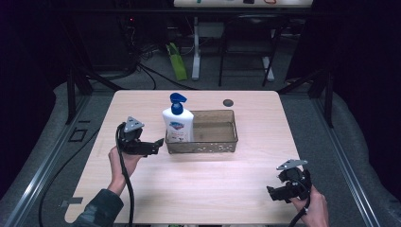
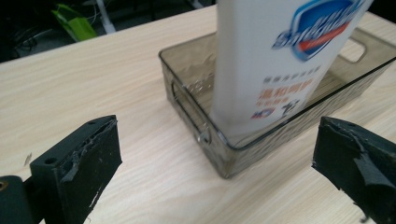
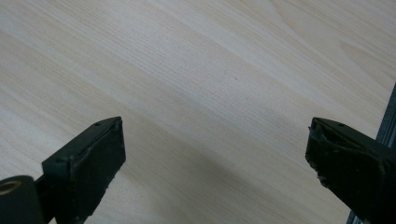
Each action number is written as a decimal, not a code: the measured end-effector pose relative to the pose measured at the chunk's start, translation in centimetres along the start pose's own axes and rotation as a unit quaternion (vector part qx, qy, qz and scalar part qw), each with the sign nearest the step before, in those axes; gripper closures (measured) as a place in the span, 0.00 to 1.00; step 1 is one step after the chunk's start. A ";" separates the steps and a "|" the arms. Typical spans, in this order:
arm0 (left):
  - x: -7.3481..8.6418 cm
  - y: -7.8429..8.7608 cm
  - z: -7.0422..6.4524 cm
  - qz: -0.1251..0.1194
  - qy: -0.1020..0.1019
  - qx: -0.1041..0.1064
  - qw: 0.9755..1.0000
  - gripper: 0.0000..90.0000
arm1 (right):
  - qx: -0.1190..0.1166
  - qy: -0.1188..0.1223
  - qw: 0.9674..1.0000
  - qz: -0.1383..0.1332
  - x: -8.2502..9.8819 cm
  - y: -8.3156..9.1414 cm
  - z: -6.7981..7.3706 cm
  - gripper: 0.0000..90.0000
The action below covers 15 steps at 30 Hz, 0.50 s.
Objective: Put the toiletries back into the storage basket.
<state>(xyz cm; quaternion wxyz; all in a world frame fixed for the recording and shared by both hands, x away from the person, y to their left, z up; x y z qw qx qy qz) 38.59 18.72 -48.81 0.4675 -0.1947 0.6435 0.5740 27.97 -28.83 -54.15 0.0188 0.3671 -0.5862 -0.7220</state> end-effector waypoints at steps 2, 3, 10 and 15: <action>0.4 -0.2 0.2 0.007 0.000 -0.002 1.000 0.00 | -0.003 -0.001 1.000 -0.002 0.0 0.0 0.1 0.05; 0.6 -0.3 0.2 0.010 -0.001 -0.002 1.000 0.00 | -0.002 -0.001 1.000 -0.001 0.0 0.0 0.1 0.05; 1.1 -0.2 0.5 0.020 -0.015 -0.002 1.000 0.00 | -0.003 -0.002 1.000 0.000 -0.1 0.0 0.1 0.05; 1.6 -0.3 0.7 0.023 -0.018 -0.007 1.000 0.00 | -0.002 0.003 1.000 0.000 -0.1 -0.1 0.2 0.05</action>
Point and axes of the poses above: each handheld gripper's, and its own axes: y roughly backward along the jaws, x roughly out of its underside, z roughly to its left, the point moved 2 cm from there along -y, roughly forward along the jaws, and after that the axes turned 11 degrees about -x, right-handed, at the moved point
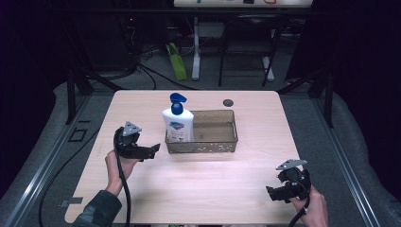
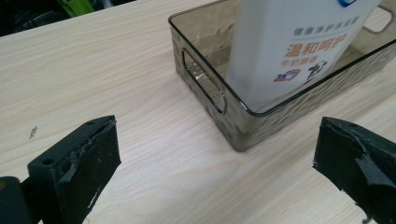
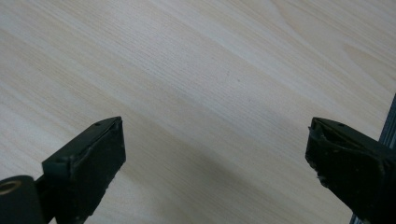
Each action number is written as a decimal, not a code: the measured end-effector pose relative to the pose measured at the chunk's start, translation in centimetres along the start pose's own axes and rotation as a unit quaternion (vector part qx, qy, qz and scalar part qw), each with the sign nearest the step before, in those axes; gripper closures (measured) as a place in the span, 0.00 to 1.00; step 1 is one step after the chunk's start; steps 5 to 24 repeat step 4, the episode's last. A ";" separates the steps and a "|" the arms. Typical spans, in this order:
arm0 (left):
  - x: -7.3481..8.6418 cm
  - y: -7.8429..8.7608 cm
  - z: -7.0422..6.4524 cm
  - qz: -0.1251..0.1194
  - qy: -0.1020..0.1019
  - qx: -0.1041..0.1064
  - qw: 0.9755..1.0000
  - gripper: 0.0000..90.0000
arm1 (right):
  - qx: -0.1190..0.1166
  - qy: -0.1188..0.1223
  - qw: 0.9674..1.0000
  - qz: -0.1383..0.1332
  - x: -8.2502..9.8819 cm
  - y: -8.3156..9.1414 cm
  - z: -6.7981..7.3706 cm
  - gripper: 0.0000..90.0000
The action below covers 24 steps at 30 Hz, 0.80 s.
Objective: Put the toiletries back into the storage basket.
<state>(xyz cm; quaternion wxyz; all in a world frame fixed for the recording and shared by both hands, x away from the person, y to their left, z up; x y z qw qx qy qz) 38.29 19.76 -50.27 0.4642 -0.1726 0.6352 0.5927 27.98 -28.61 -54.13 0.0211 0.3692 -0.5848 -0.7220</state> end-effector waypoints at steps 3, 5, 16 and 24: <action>0.0 0.0 -0.2 0.003 -0.011 -0.001 1.000 0.00 | 0.000 0.002 1.000 0.000 -0.1 0.0 0.0 0.05; 0.1 -0.1 -0.2 0.003 -0.012 0.001 1.000 0.00 | 0.000 0.002 1.000 0.000 0.0 0.0 -0.1 0.05; 0.1 -0.1 -0.2 0.003 -0.012 0.001 1.000 0.00 | 0.000 0.002 1.000 0.000 0.0 0.0 -0.1 0.05; 0.1 -0.1 -0.2 0.003 -0.012 0.001 1.000 0.00 | 0.000 0.002 1.000 0.000 0.0 0.0 -0.1 0.05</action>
Point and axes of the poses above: each handheld gripper's, and its own axes: y roughly backward along the jaws, x roughly out of its underside, z roughly to its left, the point moved 2 cm from there along -y, roughly forward along the jaws, and after that the axes turned 11 degrees about -x, right-handed, at the moved point
